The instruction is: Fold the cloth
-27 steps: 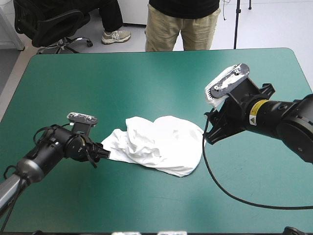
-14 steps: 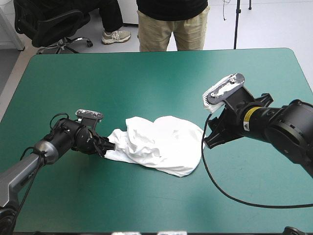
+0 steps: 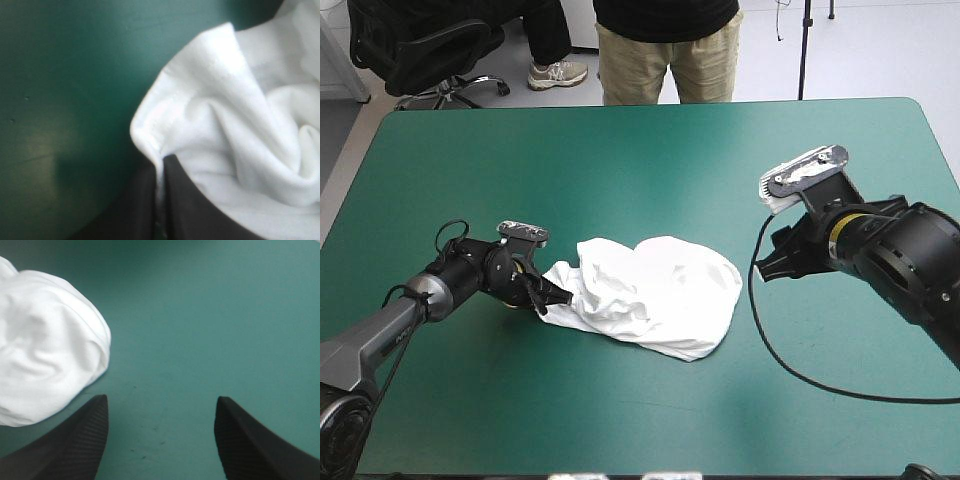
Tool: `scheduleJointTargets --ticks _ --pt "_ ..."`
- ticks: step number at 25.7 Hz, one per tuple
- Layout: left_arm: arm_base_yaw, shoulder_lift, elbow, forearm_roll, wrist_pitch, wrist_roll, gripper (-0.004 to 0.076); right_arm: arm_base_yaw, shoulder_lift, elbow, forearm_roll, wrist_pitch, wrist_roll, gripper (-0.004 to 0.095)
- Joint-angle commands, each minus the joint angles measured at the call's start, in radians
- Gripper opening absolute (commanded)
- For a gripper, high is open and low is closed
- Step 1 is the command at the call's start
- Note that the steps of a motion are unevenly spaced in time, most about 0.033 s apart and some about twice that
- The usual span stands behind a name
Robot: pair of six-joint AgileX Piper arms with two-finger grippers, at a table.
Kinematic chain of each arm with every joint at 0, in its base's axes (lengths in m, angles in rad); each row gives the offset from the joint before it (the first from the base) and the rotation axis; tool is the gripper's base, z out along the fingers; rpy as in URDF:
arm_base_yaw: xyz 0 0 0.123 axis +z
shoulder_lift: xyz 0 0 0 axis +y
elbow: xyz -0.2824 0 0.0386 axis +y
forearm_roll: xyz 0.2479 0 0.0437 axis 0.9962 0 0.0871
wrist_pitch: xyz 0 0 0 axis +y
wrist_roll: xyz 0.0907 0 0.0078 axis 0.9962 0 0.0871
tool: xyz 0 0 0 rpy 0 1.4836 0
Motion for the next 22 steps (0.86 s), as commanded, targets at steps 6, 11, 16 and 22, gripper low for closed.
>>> scheduleJointTargets --ticks 6,11,16,22 --pt "-0.002 -0.007 -0.004 0.011 0.043 0.003 -0.0012 -0.313 0.086 0.184 0.380 -0.301 -0.272 0.0577" --pt "-0.002 -0.007 -0.004 0.011 0.043 0.003 -0.0012 -0.329 0.219 0.188 0.402 -0.390 -0.304 0.0577" --pt "-0.002 -0.007 -0.004 0.011 0.043 0.003 -0.0012 -0.329 0.362 0.188 0.494 -0.407 -0.376 0.0576" --pt "-0.002 -0.007 -0.004 0.011 0.023 0.003 -0.0012 -0.329 0.460 0.188 0.650 -0.428 -0.487 0.0575"
